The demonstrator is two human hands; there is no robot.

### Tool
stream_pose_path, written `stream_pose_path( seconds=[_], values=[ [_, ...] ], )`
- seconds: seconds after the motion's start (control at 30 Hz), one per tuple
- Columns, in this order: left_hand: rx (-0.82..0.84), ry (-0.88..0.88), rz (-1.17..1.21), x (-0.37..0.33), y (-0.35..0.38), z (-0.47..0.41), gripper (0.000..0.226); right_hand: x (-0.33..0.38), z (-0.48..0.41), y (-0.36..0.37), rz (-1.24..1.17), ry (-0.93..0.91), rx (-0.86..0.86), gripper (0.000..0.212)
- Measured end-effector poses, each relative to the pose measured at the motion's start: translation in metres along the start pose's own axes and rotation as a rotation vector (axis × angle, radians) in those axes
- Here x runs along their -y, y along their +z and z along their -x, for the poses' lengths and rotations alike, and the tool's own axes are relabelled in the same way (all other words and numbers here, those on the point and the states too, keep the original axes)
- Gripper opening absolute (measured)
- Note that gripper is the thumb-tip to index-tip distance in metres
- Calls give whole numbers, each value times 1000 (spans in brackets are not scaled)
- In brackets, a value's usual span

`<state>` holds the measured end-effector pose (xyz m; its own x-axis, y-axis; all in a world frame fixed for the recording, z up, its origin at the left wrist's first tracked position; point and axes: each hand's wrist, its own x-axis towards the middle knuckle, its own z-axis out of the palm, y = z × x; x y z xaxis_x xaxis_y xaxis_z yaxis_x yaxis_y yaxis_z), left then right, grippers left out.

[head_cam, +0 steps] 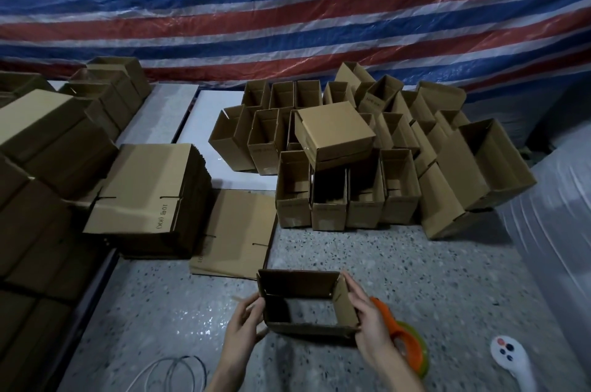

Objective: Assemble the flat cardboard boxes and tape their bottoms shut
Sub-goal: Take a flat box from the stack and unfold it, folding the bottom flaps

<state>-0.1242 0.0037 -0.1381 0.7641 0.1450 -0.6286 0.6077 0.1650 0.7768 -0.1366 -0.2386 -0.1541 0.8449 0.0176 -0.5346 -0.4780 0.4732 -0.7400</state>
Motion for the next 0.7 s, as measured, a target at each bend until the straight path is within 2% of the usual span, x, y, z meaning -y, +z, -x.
stream_pose_path(
  seconds=[0.03,0.13,0.2,0.27,0.37,0.6,0.7],
  values=[
    [14,-11,-19,0,-1,-1,25,14,-10,10,11,52,-41,35],
    [15,-17,-74,0,-6,-5,27,28,-15,16,139,27,-63,44],
    [26,-7,-92,-1,-9,-7,28,25,-13,8,205,77,-91,37],
    [62,6,-112,0,-13,-9,31,23,-18,12,371,74,-146,25],
    [83,35,-101,2,-15,-12,34,12,-25,25,665,52,-202,30],
    [117,-53,30,1,-22,-24,29,28,-42,32,754,109,-227,42],
    [133,-43,7,3,-23,-26,41,23,-44,31,786,89,-228,41]
  ],
)
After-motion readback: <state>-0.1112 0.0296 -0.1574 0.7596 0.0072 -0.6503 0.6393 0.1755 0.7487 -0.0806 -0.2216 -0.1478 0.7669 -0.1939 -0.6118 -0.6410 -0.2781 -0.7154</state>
